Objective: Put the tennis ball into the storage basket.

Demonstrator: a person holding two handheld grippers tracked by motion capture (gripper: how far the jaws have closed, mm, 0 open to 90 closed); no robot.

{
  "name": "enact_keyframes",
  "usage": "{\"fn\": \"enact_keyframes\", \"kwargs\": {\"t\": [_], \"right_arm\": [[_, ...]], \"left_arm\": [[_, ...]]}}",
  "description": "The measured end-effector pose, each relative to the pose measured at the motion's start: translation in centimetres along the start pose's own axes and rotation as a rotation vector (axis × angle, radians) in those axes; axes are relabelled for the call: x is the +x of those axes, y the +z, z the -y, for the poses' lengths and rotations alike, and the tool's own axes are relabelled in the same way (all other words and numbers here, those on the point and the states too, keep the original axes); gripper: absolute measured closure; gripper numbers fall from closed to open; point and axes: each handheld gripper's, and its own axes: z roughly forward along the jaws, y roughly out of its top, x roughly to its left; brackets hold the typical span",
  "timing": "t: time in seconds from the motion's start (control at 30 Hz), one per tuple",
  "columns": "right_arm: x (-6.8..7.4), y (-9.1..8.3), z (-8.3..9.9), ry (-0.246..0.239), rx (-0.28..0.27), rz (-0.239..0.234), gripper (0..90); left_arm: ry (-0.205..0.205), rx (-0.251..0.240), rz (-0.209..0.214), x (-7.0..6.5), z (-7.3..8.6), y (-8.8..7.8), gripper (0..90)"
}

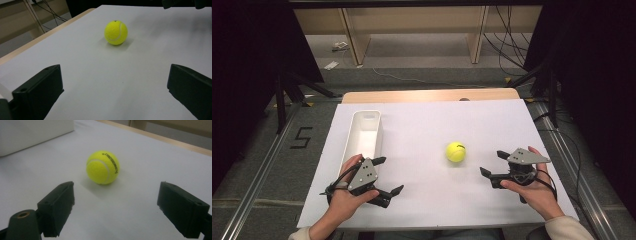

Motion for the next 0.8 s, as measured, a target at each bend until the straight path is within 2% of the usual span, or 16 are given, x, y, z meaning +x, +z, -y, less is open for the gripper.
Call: {"fn": "enact_keyframes", "kwargs": {"t": [0.43,0.63,0.8], "right_arm": [[0.1,0.3,-0.2,-0.004,0.002,0.029,14.8],[0.2,1.1,-0.5,0.001,0.006,0.039,12.6],[0.4,1.9,-0.9,-0.016,0.014,0.038,10.3]], "left_arm": [[0.011,-0.003,0.002,-0.1,-0.1,-0.1,0.0],[0.014,-0.004,0.001,-0.1,-0.1,-0.1,0.0],[0.017,-0.003,0.006,-0.2,-0.1,-0.1,0.0]]}}
